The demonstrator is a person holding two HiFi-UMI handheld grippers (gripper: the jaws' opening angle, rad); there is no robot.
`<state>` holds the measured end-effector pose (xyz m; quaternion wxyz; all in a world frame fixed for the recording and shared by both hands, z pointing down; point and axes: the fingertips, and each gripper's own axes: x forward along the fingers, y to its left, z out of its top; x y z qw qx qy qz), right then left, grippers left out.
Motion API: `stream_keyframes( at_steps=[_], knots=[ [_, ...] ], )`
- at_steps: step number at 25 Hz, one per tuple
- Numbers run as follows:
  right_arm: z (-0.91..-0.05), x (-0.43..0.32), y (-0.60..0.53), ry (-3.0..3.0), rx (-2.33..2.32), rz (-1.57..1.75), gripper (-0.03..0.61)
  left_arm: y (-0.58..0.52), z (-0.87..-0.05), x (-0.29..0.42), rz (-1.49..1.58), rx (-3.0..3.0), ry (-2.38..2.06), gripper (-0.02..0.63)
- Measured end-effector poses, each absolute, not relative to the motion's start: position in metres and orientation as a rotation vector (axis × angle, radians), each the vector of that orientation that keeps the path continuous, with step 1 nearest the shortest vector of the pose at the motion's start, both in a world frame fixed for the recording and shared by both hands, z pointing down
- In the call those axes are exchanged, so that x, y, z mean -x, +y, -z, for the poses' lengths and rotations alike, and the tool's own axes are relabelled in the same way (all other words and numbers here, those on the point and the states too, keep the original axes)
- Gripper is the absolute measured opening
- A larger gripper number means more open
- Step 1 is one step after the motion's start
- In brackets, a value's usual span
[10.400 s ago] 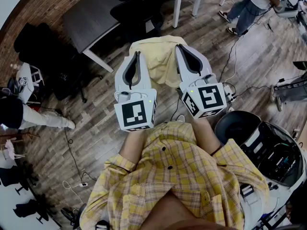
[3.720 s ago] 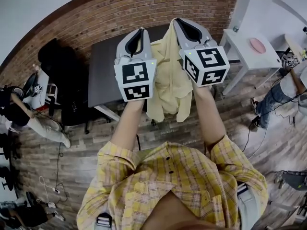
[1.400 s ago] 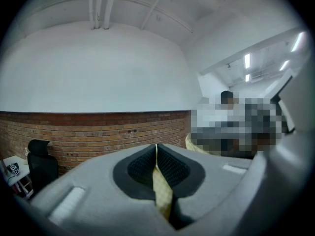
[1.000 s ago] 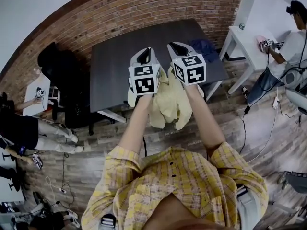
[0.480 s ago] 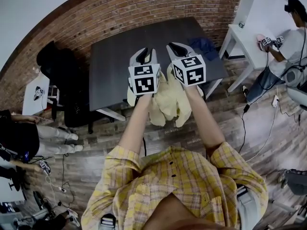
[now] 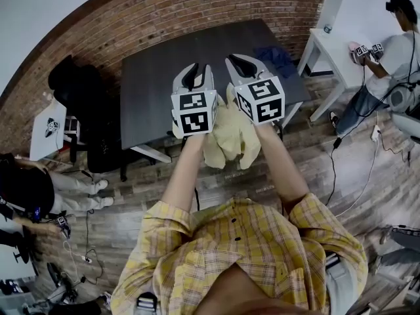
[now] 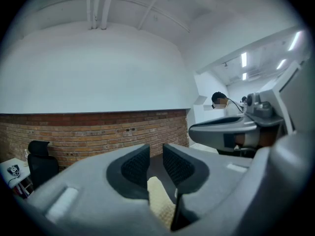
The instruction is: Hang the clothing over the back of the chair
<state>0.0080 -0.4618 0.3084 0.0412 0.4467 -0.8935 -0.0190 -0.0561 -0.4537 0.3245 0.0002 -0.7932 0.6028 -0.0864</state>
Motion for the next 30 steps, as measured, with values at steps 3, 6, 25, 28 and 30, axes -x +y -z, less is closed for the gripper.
stream_keyframes(
  at_steps=[3, 6, 25, 28, 30],
  knots=[
    [-0.306, -0.008, -0.449, -2.746, -1.375, 0.073, 0.009, -0.442, -0.321, 0.055, 0.257, 2.488, 1.878, 0.080],
    [-0.304, -0.008, -0.438, -2.744, -1.386, 0.088, 0.000, -0.430, -0.317, 0.055, 0.240, 2.486, 1.867, 0.078],
    [-0.298, -0.020, -0.355, -2.766, -1.467, 0.106, -0.001, -0.346, -0.303, 0.047, 0.132, 2.488, 1.780, 0.002],
    [-0.297, -0.025, -0.341, -2.772, -1.488, 0.108, -0.002, -0.334, -0.305, 0.045, 0.118, 2.497, 1.780, 0.002],
    [-0.297, -0.026, -0.332, -2.776, -1.500, 0.105, -0.002, -0.327, -0.306, 0.044, 0.116, 2.500, 1.774, 0.002]
  ],
)
